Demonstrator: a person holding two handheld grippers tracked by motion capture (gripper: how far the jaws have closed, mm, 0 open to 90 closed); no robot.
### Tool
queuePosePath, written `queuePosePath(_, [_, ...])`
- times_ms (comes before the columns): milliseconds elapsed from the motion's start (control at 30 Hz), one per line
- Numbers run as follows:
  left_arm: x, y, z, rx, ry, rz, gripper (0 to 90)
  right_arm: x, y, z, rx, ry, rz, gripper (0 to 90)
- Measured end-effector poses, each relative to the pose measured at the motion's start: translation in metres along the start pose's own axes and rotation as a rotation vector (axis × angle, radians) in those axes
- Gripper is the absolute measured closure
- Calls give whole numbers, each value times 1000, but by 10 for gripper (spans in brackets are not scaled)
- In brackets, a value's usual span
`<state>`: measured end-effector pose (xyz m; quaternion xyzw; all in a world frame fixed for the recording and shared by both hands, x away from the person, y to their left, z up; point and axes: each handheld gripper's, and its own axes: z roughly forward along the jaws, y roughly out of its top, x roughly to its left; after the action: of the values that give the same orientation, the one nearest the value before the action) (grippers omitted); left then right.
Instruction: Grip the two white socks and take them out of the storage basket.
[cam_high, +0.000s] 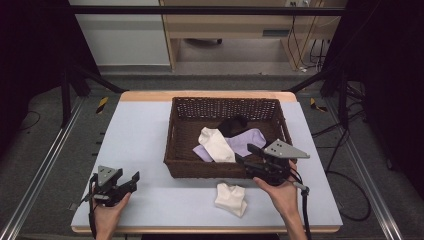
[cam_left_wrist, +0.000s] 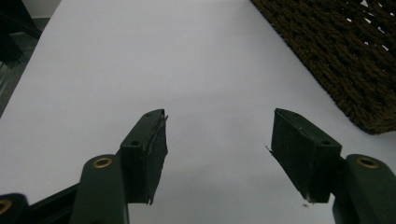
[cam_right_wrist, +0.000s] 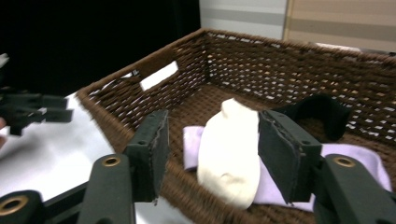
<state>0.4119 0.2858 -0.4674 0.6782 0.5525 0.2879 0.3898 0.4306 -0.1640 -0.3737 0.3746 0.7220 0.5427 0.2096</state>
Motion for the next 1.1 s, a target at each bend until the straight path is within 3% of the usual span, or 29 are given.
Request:
queuePosePath(700, [2,0,0,-2,-10,-2,350,-18,45,56,32,-101,-7,400])
queuePosePath(1033, [1,0,0,-2,-16,1,350,-29,56,101,90,-122,-26,440])
queuePosePath(1100, [1,0,1,-1,-18,0,350,-31,55,108,96,-119,-13,442])
